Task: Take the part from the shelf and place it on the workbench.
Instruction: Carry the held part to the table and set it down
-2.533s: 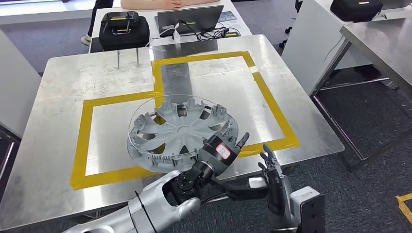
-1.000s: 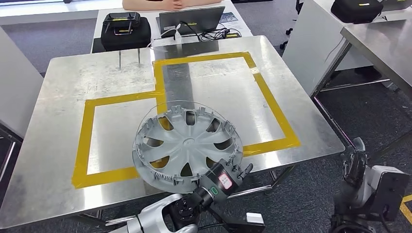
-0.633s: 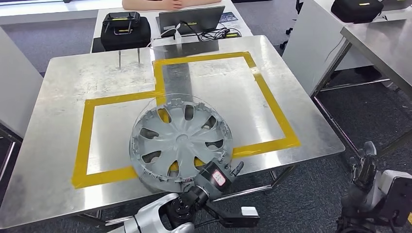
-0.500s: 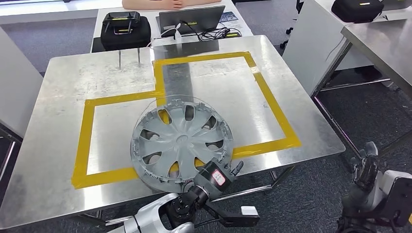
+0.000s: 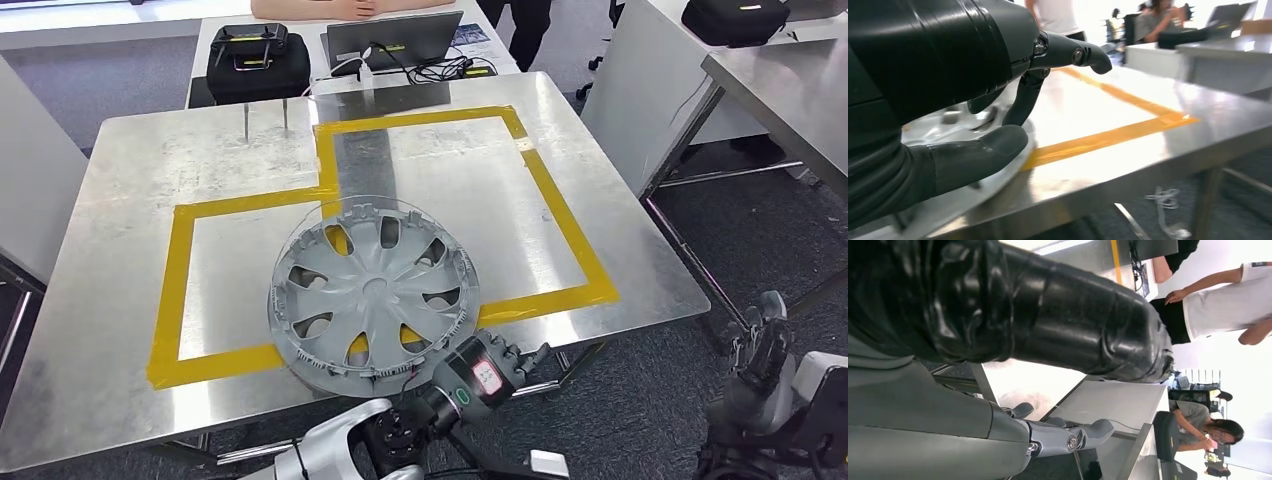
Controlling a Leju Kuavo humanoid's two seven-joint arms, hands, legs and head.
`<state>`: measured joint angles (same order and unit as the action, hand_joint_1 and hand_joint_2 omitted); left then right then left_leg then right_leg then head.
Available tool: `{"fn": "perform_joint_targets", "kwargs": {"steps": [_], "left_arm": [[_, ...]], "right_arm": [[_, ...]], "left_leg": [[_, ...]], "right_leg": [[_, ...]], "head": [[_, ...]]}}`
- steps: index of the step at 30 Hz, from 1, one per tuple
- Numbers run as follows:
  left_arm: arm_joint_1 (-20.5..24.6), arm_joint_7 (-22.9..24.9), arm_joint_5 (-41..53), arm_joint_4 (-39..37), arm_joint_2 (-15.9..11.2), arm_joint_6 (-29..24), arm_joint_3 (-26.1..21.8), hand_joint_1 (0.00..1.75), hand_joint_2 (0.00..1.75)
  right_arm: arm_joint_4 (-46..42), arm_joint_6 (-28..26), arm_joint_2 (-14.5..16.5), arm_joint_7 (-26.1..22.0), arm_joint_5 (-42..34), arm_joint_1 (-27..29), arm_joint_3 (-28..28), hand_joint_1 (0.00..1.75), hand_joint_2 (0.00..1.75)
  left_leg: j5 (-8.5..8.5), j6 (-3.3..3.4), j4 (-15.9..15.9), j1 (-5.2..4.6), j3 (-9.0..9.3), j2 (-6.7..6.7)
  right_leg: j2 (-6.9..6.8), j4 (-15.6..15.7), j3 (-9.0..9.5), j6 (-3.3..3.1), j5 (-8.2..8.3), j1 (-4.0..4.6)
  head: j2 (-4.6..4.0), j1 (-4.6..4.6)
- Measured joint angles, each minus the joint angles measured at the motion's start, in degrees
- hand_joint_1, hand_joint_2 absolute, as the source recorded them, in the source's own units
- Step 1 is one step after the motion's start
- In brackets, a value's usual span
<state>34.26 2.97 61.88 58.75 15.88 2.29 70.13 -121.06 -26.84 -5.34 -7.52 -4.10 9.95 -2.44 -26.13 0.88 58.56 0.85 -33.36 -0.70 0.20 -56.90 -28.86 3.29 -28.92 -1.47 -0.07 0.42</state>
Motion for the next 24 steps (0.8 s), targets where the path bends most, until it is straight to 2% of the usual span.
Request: {"fn": "perform_joint_targets", "kwargs": {"steps": [1, 2, 7, 12, 16, 24], "left_arm": [[0.1, -0.45, -0.34, -0.01, 0.5, -0.09, 0.42, 0.05, 1.75], [0.23, -0.8, -0.69, -0.02, 0.92, -0.2, 0.87, 0.0, 1.75], [0.53, -1.16, -2.44, -0.12, 2.25, -2.36, 2.56, 0.0, 1.75], [0.49, 0.86, -6.64, 2.28, 2.09, -7.02, 2.67, 0.0, 1.75], [-0.15, 2.22, -10.38, 7.46, 0.91, -9.99, 0.94, 0.0, 0.0], [-5.96, 2.94, -22.02, 24.89, -3.71, -17.26, -6.78, 0.0, 0.0]], "right_arm": [[0.0, 0.0, 0.01, -0.02, -0.13, -0.07, -0.02, 0.0, 0.0], [0.0, 0.0, 0.02, -0.03, -0.19, -0.14, -0.05, 0.0, 0.0], [-0.01, 0.0, 0.11, -0.16, -0.22, -0.33, -0.09, 0.0, 0.0], [-0.19, 0.0, 0.15, -0.36, -0.09, 0.32, -0.11, 0.0, 0.0], [-0.97, 0.0, 0.17, -0.77, 0.79, 1.51, -0.11, 0.0, 0.0], [-4.58, 0.0, 0.73, -0.62, 6.34, 4.53, 0.31, 0.0, 0.0]], "left_leg": [[0.0, 0.0, 0.0, 0.0, 0.0, 0.0], [0.0, 0.0, 0.0, -0.01, -0.01, 0.0], [0.0, 0.0, 0.0, -0.01, -0.01, 0.0], [0.0, 0.0, -0.02, 0.0, -0.02, 0.0], [0.0, 0.0, -0.02, -0.01, -0.03, 0.0], [0.0, 0.0, -0.06, 0.0, -0.06, 0.0]], "right_leg": [[0.0, 0.0, 0.0, 0.0, 0.0, 0.0], [0.0, 0.0, 0.0, 0.0, 0.0, -0.01], [0.01, 0.0, -0.01, 0.0, 0.0, 0.0], [0.0, -0.01, 0.0, 0.0, 0.0, 0.0], [0.0, -0.01, 0.01, 0.0, 0.0, 0.0], [0.0, -0.02, 0.0, 0.01, -0.01, 0.01]], "head": [[0.0, 0.0], [0.0, -0.01], [0.0, -0.01], [0.0, -0.04], [0.0, -0.04], [0.0, -0.02]]}}
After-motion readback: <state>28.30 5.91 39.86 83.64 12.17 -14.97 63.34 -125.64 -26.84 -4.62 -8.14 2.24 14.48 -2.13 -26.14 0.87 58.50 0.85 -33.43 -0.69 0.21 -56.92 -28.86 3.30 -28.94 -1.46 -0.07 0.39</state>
